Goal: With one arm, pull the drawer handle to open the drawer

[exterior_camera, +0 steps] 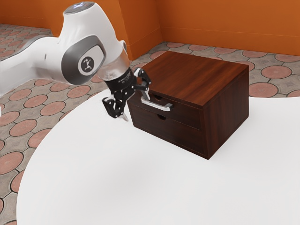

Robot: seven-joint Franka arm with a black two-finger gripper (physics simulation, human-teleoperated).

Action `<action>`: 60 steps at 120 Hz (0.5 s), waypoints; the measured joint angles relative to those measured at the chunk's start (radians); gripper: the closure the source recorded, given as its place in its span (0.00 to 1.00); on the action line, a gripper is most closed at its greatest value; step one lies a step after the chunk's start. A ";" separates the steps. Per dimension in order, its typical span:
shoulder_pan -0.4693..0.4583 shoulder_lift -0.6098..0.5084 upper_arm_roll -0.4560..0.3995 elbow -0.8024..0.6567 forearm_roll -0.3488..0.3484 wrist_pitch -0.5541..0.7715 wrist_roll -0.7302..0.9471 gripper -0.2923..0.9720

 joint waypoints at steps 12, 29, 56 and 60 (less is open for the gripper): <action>-0.014 0.024 0.000 0.014 0.000 0.021 0.007 0.23; 0.011 0.071 0.001 0.057 -0.004 0.044 0.013 0.23; 0.019 0.084 0.002 0.062 -0.010 0.060 0.020 0.23; 0.019 0.084 0.002 0.062 -0.011 0.061 0.021 0.23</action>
